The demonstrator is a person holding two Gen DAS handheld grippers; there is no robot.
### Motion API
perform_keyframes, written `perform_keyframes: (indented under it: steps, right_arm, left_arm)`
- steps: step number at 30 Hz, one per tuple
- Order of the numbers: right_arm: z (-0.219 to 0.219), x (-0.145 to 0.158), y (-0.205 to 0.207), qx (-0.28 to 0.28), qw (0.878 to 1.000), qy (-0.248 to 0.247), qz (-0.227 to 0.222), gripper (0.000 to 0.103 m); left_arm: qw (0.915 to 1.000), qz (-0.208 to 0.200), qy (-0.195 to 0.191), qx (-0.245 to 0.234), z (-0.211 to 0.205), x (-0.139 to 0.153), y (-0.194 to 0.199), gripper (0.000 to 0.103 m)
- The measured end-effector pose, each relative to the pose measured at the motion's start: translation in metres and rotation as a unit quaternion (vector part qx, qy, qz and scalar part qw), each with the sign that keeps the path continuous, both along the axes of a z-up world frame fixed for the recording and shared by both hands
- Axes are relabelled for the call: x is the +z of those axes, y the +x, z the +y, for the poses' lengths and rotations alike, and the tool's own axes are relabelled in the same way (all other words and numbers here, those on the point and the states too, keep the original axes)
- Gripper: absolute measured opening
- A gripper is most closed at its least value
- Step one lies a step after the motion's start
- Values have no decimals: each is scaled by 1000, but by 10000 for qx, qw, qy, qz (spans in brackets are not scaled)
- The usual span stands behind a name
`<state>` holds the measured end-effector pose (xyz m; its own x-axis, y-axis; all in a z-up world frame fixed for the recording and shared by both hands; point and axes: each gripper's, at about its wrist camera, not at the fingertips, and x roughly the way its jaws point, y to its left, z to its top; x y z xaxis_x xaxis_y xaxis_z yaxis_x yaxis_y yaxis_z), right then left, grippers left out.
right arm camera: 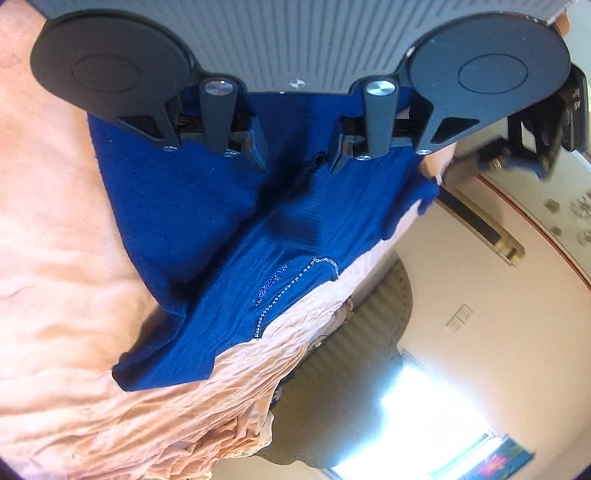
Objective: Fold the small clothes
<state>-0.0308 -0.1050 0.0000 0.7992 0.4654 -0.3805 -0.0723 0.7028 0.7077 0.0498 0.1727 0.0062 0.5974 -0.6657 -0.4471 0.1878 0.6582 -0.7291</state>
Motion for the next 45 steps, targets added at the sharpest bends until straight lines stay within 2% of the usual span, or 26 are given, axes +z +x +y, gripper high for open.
perform_keyframes:
  steps: [1, 3, 7, 8, 10, 11, 12, 13, 14, 16, 17, 18, 19, 20, 21, 22, 24, 26, 29, 32, 33, 35, 39, 43, 45]
  right_arm:
    - [-1, -2, -2, 51, 10000, -4, -31, 46]
    - [3, -1, -7, 178, 9995, -249, -114, 50]
    - [26, 10, -15, 609, 9924, -947, -496, 55]
    - [29, 15, -19, 610, 9906, -1039, -650, 55]
    - [19, 23, -26, 358, 9907, -921, -932, 61]
    - [11, 26, -25, 186, 9925, -747, -948, 64]
    - [3, 28, -20, 57, 9945, -576, -876, 72]
    - [-3, 29, -14, -29, 9958, -516, -754, 72]
    - [-5, 30, -9, -71, 9957, -601, -705, 71]
    - [-1, 36, 2, -5, 9913, -928, -931, 74]
    - [4, 36, 8, 125, 9890, -1100, -983, 79]
    - [8, 33, 21, 376, 9877, -1235, -878, 89]
    - [11, 30, 33, 630, 9880, -1295, -566, 79]
    - [13, 29, 40, 895, 9895, -1124, -169, 75]
    - [15, 30, 42, 1278, 9896, -655, -45, 73]
    - [14, 34, 36, 1672, 9857, -111, -207, 74]
    - [8, 42, 17, 1962, 9771, 465, -683, 78]
    - [-3, 42, 6, 1588, 9835, 510, -702, 87]
    - [-24, 24, -4, 948, 9920, 742, -373, 84]
    - [-37, 4, -13, 669, 9928, 985, -92, 83]
    - [-39, 0, -20, 597, 9931, 1008, -67, 86]
    - [-40, -5, -23, 467, 9937, 1008, -142, 83]
    - [-35, -16, -20, 459, 9944, 930, -205, 84]
    - [-31, -22, -16, 479, 9951, 821, -259, 83]
    - [-27, -21, -8, 473, 9951, 826, -274, 83]
  left_arm:
    - [9997, 135, -205, -97, -7, -1, 5, 103]
    - [9990, 244, -297, -235, -21, -2, 14, 103]
    - [9990, 193, 122, -391, -49, -1, 32, 103]
    - [9986, 154, 253, -448, -53, 1, 36, 103]
    - [9978, 106, 432, -501, -58, 5, 42, 103]
    - [9977, 84, 448, -498, -57, 8, 43, 103]
    - [9979, 56, 432, -473, -55, 9, 43, 103]
    - [9982, 42, 413, -434, -52, 10, 42, 103]
    - [9984, 64, 406, -381, -48, 10, 41, 103]
    - [9989, 110, 372, -270, -42, 9, 41, 103]
    - [9990, 127, 347, -238, -38, 8, 40, 103]
    - [9991, 144, 342, -219, -36, 7, 39, 103]
    - [9990, 167, 356, -194, -33, 6, 38, 103]
    - [9990, 191, 368, -173, -30, 6, 36, 103]
    - [9991, 196, 356, -145, -25, 7, 35, 103]
    - [9993, 161, 327, -85, -19, 8, 33, 103]
    - [9995, 51, 289, 87, -4, 9, 28, 103]
    - [9995, 55, 244, 210, 6, 8, 26, 103]
    - [9997, 197, 153, 74, 5, 2, 28, 103]
    - [9996, 286, 83, -28, -7, -7, 30, 103]
    - [9994, 335, -2, -26, -10, -10, 32, 103]
    - [9985, 443, -305, -53, -17, -15, 35, 103]
    - [9963, 582, -639, 21, -26, -19, 47, 103]
    - [9966, 652, -498, -8, -32, -18, 56, 102]
    - [9975, 603, -317, -194, -37, -17, 56, 84]
